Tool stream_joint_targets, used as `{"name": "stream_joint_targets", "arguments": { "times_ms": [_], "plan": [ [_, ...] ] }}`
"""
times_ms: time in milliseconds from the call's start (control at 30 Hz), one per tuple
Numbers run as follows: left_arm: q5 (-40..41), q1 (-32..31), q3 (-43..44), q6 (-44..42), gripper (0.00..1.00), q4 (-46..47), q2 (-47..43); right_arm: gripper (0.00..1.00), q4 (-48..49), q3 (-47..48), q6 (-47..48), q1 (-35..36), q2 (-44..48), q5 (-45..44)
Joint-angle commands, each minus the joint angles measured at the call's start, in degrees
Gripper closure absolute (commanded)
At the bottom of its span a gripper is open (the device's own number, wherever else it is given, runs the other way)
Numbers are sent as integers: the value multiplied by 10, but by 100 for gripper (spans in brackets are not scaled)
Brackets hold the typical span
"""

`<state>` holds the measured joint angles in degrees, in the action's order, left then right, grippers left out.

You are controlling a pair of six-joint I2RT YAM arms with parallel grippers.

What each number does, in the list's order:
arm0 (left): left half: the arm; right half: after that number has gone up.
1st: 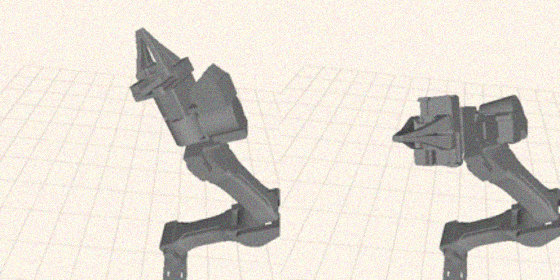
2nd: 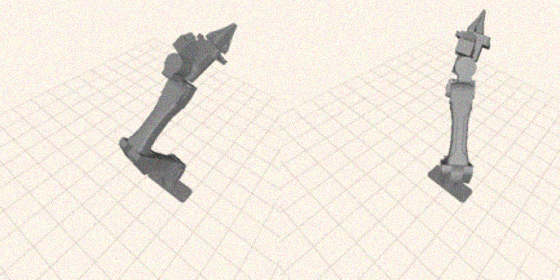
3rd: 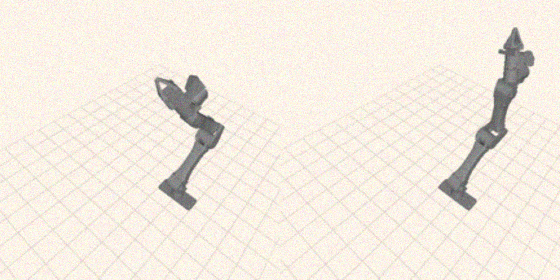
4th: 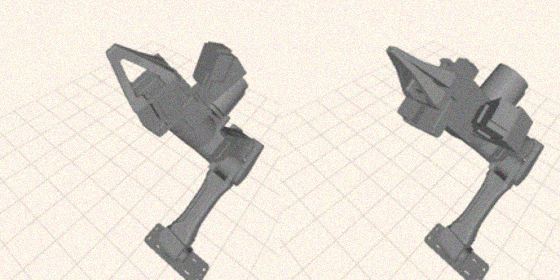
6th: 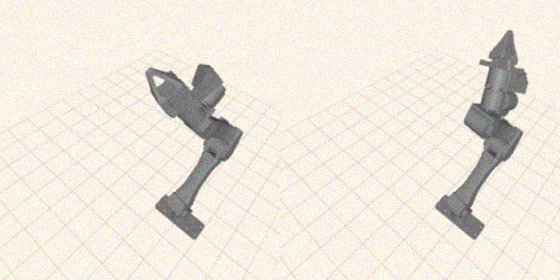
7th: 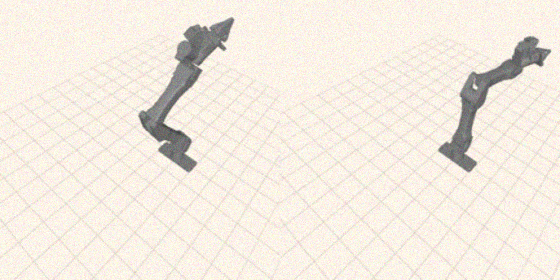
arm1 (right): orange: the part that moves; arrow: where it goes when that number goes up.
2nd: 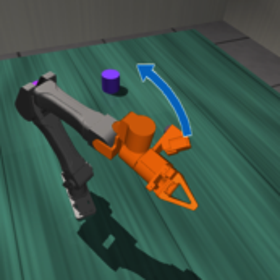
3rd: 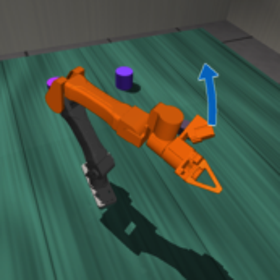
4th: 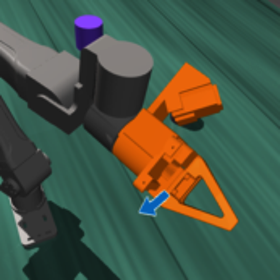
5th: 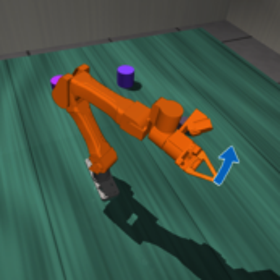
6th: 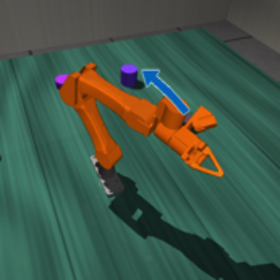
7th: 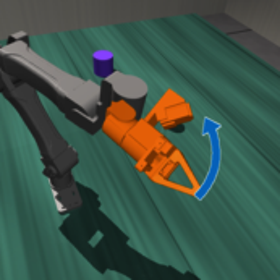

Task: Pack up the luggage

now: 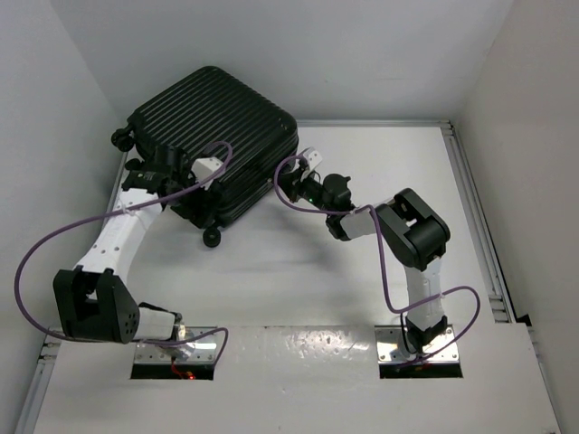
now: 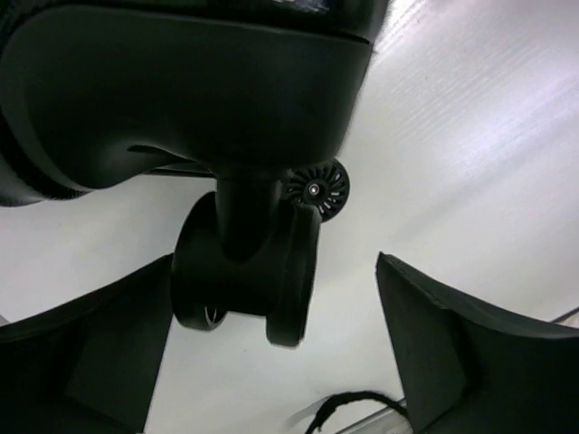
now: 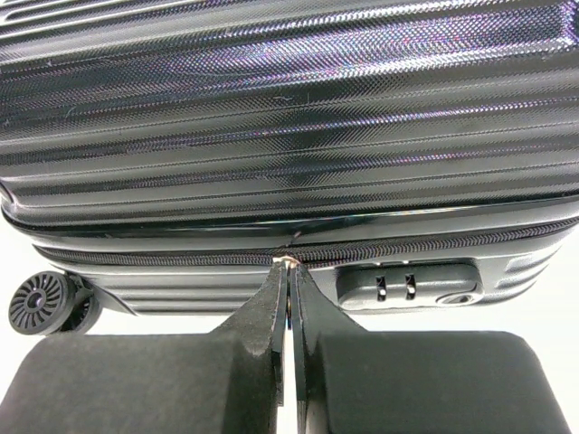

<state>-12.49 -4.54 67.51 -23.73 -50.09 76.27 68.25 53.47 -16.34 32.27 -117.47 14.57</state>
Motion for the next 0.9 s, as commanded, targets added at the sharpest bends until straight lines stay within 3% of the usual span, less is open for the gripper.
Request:
{"name": "stream_joint_targets", "arguments": {
  "times_ms": [0,33,100,133,200,233,333,633,867],
  "plan": [
    [17,-2,-8,37,11,53,13,100,65,9,4,-9,31,-1],
    [36,-8,-8,43,24,62,26,100,59,10,9,-12,30,-7],
    [45,-8,-3,54,38,75,31,100,52,17,14,-17,29,-19],
    [45,6,-3,54,51,82,36,100,44,19,16,-26,28,-36],
    [63,20,-10,23,63,89,36,100,29,23,18,-40,28,-50],
    [69,28,-15,4,79,97,36,100,16,29,17,-51,28,-62],
    [89,72,-33,-25,100,111,36,100,-22,44,17,-76,26,-93],
    [118,173,-46,-184,100,220,93,100,-84,127,-9,-155,-19,-132],
    [132,210,9,-274,100,315,208,100,-115,299,-34,-181,-135,-144]
  ]
}}
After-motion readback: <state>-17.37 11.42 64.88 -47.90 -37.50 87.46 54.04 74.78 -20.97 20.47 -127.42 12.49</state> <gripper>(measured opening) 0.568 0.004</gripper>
